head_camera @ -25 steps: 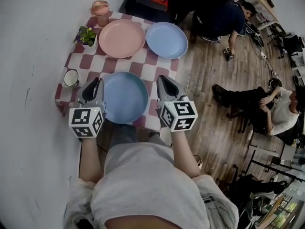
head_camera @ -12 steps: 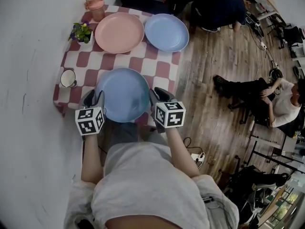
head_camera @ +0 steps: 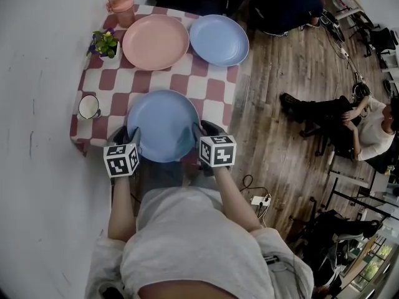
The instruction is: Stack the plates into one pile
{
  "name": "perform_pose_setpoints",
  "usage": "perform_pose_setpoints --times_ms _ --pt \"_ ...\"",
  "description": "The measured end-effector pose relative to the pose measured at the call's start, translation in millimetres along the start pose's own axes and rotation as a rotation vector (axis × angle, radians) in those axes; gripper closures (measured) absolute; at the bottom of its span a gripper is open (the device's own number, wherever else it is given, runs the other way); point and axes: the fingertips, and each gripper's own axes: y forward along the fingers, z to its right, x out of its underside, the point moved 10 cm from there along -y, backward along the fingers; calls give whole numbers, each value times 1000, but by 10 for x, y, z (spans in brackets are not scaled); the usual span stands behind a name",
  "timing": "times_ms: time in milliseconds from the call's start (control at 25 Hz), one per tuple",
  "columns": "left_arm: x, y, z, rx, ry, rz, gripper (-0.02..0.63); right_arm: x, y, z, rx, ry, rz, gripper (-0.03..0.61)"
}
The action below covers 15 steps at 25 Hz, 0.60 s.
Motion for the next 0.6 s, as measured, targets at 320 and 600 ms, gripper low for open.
perform_pose_setpoints --times_ms 320,600 --pt "-73 18 -16 76 -30 -61 526 -29 0 -26 34 20 6 535" --pt "-374 -64 48 111 -1 28 534 -322 -157 -18 55 29 113 548"
